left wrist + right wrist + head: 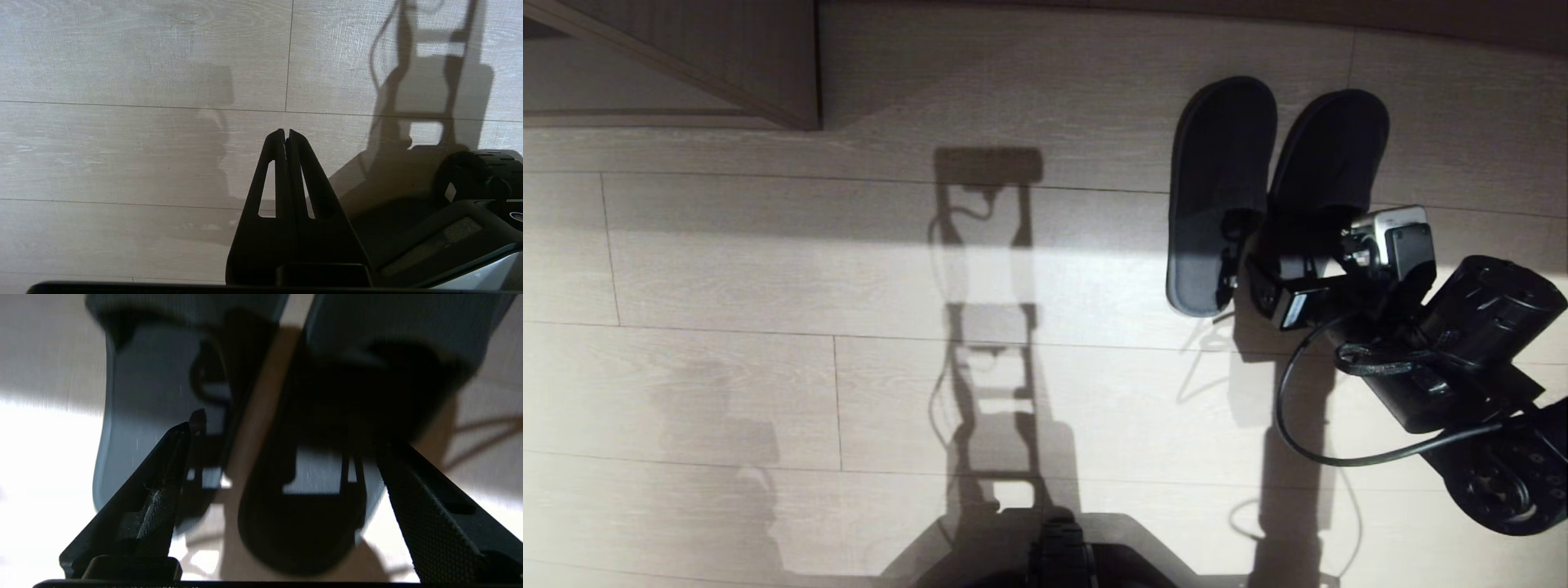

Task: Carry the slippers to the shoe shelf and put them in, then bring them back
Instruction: Pick up the slippers on the floor

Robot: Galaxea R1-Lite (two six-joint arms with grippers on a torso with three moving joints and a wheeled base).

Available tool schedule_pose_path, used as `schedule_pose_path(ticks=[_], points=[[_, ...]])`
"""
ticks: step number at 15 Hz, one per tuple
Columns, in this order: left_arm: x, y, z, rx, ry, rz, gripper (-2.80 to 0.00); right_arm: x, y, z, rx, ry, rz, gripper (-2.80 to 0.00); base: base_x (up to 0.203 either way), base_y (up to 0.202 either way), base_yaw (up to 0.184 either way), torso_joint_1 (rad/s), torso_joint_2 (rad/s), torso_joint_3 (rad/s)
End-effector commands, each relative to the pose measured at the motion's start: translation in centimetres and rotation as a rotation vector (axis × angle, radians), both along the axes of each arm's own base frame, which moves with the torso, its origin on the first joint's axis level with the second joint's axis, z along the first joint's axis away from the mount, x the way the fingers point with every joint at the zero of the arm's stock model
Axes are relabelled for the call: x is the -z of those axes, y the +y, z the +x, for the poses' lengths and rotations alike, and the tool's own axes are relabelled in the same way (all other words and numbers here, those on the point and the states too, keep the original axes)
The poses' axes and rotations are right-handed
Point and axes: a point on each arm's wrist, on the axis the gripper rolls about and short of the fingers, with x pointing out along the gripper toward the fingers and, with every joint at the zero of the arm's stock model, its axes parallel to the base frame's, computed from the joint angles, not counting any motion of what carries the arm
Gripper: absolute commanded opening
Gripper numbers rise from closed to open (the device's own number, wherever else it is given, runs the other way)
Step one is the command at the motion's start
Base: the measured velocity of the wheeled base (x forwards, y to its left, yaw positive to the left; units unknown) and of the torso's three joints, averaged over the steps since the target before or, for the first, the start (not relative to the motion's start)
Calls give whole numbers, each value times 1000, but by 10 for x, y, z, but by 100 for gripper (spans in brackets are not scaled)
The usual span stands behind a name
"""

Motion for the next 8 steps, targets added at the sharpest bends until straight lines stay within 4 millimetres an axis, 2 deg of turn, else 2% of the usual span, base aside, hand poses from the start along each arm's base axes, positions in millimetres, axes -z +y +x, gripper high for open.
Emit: schedule_pose_path(ticks=[1, 4, 5, 8], points=[[0, 0, 0, -1, -1, 0, -280, 8, 6, 17, 3, -18, 2, 0, 0, 0, 0, 0, 0, 0], [0, 0, 0, -1, -1, 0, -280, 5, 9, 26, 12, -54, 9, 0, 0, 0, 0, 0, 0, 0], [0, 0, 0, -1, -1, -1, -280, -3, 12, 37, 14, -99, 19, 0, 0, 0, 0, 0, 0, 0], [0, 0, 0, -1, -1, -2, -280, -1, 17, 62, 24, -140, 8, 0, 0, 0, 0, 0, 0, 0]])
